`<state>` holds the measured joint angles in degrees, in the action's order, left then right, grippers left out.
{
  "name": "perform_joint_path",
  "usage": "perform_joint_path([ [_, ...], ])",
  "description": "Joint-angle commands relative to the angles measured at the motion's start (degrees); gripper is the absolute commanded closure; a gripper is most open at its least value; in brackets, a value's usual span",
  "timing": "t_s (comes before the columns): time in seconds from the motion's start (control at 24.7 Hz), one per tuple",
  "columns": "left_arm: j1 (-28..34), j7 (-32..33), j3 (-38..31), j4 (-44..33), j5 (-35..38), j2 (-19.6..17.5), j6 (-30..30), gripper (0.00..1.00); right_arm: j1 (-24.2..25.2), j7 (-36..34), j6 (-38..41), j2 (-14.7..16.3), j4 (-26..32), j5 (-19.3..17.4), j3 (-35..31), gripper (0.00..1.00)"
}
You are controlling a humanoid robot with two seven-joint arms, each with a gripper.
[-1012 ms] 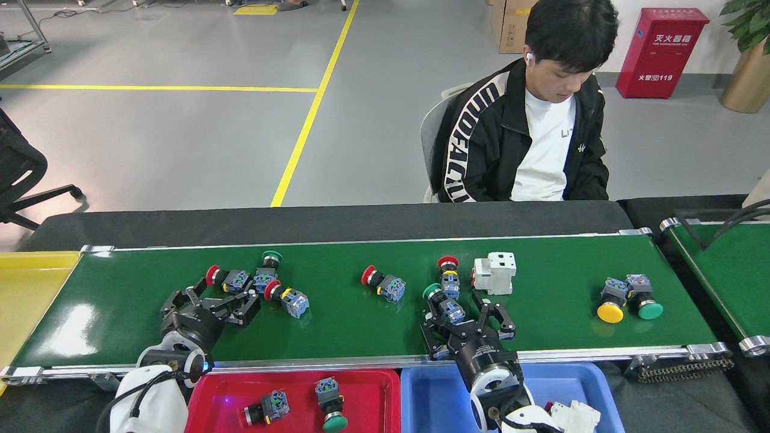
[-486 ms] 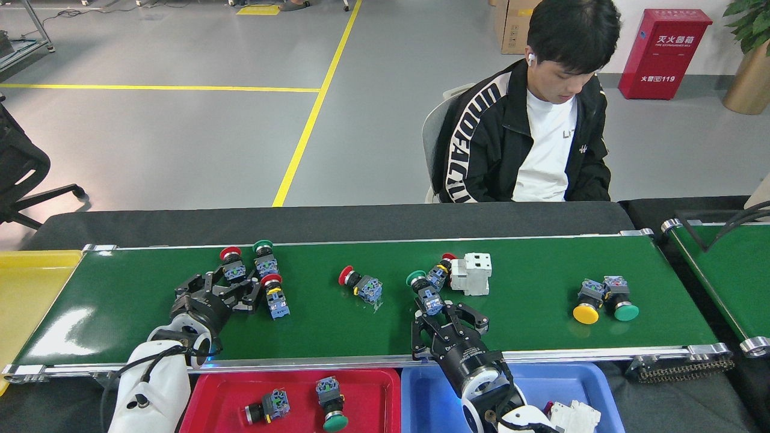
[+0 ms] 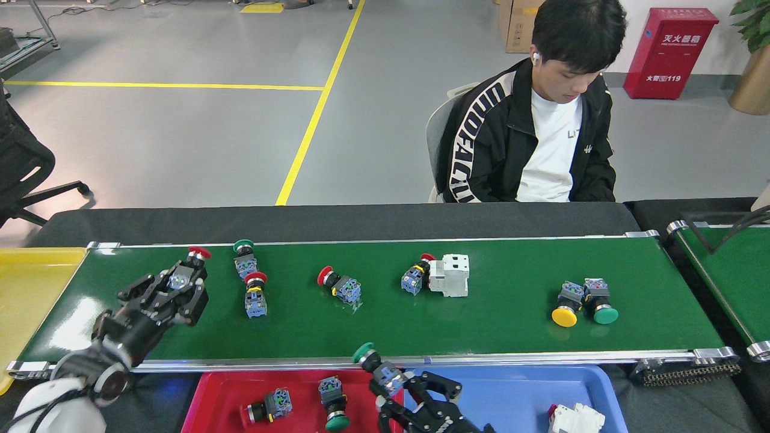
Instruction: Pick switch part from conveyor to tray
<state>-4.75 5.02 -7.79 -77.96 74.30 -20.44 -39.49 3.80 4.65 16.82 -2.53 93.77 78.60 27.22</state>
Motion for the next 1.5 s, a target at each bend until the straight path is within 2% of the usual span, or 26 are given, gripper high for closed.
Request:
perform_joint_path([
  [0.0,4.48,-0.36,-0.91,-7.03,-0.12,-0.57,-5.51,0.90,-0.20,1.94,-0.56,-0.37,0.63,-0.20,-0.06,0.01],
  [0.16,13.18,-0.36,1.72,-16.00,2.25,-0.04,-5.51,0.90,-0.55,1.94,-3.11,-0.63,0.89,-0.29,-0.68,0.01],
  [0.28,15.73,-1.24,5.94,-19.34,6.47,-0.31,-5.51,0.90,-1.87,1.50,-10.85,-0.90,1.24,-0.37,-6.13,0.01],
  [0.4,16.70,-2.38,7.17,-20.83,9.37,0.05,-5.51,0.88,-3.54,1.42,-19.37,-0.81,1.07,-0.46,-13.42,0.01],
  [0.45,16.70,-2.38,7.00,-20.83,9.37,0.31,-5.51,0.73,-3.54,1.33,-21.22,-0.72,1.07,-0.55,-15.18,0.01],
  [0.49,16.70,-2.38,6.73,-20.83,9.28,0.75,-5.51,0.53,-3.45,1.06,-22.18,-0.46,1.15,-0.55,-16.32,0.01],
  [0.53,16.61,-2.47,6.65,-20.66,9.20,1.10,-5.51,0.17,-2.83,0.36,-22.62,-0.19,1.42,-0.55,-17.55,0.01],
  [0.57,16.79,-2.56,6.29,-20.83,8.84,1.80,-5.51,0.00,-1.69,-0.61,-22.54,0.42,2.30,-0.55,-19.31,0.01],
  [0.73,17.67,-2.65,1.90,-20.04,4.01,1.89,-5.51,0.00,7.98,-4.91,-21.92,2.62,7.75,-0.55,-22.39,0.01],
  [0.89,21.01,-2.56,-8.74,-19.43,-0.82,2.24,-5.51,0.00,12.55,-10.01,-22.10,3.15,7.75,-0.55,-22.56,0.01],
  [0.97,21.18,-2.03,-13.48,-18.72,-1.35,3.82,-5.51,0.00,12.81,-10.01,-22.10,2.97,7.75,-0.55,-22.56,0.01],
  [1.09,21.36,1.13,-21.74,-16.09,0.05,8.83,-5.51,0.00,12.72,-9.92,-22.18,2.71,7.75,-0.55,-22.56,0.01],
  [1.13,21.27,2.98,-22.62,-15.47,0.58,9.80,-4.63,0.00,12.46,-9.83,-22.36,2.71,7.66,-0.55,-22.56,0.01],
  [1.25,21.01,4.38,-22.36,-13.80,1.29,9.89,8.12,0.00,11.76,-9.48,-22.62,2.36,7.66,-0.46,-22.56,0.01],
  [1.34,20.30,4.38,-21.92,-13.36,1.90,9.89,11.11,0.00,10.97,-9.31,-22.80,2.27,7.66,-0.46,-22.48,0.01],
  [1.46,17.93,4.38,-21.92,-12.48,2.16,9.71,11.81,0.00,9.47,-8.96,-23.68,1.74,7.13,-0.20,-22.30,0.01],
])
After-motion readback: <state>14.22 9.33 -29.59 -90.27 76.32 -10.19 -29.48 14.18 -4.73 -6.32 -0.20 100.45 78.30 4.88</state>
